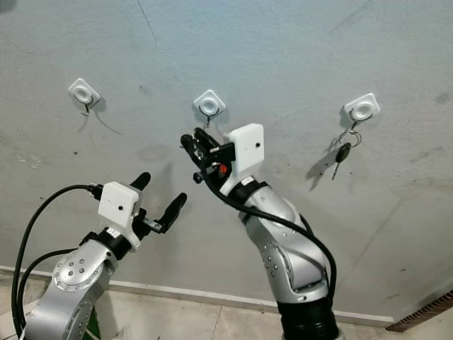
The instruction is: Hang keys on a hook
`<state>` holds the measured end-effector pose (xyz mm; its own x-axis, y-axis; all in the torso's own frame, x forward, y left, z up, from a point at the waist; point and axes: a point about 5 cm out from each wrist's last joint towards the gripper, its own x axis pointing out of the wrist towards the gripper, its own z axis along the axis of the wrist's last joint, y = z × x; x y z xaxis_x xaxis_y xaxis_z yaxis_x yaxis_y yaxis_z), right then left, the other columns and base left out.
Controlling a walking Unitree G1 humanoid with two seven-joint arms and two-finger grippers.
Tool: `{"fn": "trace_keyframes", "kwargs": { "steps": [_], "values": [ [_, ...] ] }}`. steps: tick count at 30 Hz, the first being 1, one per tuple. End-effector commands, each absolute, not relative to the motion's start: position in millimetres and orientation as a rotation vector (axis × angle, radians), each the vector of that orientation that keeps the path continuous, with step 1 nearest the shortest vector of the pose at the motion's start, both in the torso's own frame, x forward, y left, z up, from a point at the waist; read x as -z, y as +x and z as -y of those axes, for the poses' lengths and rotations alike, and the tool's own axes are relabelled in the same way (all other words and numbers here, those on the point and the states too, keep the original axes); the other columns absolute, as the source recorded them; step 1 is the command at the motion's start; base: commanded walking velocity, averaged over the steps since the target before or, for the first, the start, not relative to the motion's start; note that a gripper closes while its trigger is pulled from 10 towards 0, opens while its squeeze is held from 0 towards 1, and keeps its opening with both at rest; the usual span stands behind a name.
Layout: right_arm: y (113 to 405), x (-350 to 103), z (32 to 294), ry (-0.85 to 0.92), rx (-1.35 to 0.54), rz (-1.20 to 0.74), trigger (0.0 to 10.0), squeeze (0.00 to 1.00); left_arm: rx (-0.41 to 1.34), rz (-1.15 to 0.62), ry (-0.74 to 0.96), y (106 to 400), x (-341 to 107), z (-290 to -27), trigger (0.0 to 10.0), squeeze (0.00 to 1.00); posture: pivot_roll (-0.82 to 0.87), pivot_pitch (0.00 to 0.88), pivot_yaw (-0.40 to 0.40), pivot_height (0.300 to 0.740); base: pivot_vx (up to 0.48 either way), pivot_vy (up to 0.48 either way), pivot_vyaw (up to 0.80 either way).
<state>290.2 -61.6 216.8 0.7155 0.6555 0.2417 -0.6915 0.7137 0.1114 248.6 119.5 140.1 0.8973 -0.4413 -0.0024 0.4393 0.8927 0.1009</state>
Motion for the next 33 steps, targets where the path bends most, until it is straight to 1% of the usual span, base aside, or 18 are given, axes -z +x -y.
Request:
{"fn": "trace_keyframes", "kwargs": {
  "steps": [1,6,12,25,33],
  "values": [
    [296.3,-223.2,62.6,0.196,-0.76,0.216,10.0,0.0,0.449,0.033,0.097,248.8,-143.1,-121.2,10.0,0.0,0.08,0.0,0.029,0.74,0.0,0.0,0.0],
    [307.9,-230.5,65.2,0.192,-0.727,0.241,10.0,0.0,0.441,0.032,0.092,248.6,-143.1,-121.5,10.0,0.0,0.08,0.0,0.026,0.74,0.0,0.0,0.0],
    [314.9,-231.0,68.1,0.195,-0.675,0.249,10.0,0.0,0.437,0.029,0.09,248.4,-142.7,-121.9,10.0,0.0,0.08,0.0,0.025,0.74,0.0,0.0,0.0],
    [320.7,-222.5,77.8,0.202,-0.628,0.226,10.0,0.0,0.436,0.021,0.086,249.2,-141.5,-122.0,10.0,0.0,0.08,0.0,0.029,0.74,0.0,0.0,0.0],
    [325.3,-212.7,84.3,0.218,-0.557,0.194,10.0,0.0,0.434,0.018,0.087,249.6,-141.2,-122.3,10.0,0.0,0.08,0.0,0.029,0.74,0.0,0.0,0.0]
  ]
}}
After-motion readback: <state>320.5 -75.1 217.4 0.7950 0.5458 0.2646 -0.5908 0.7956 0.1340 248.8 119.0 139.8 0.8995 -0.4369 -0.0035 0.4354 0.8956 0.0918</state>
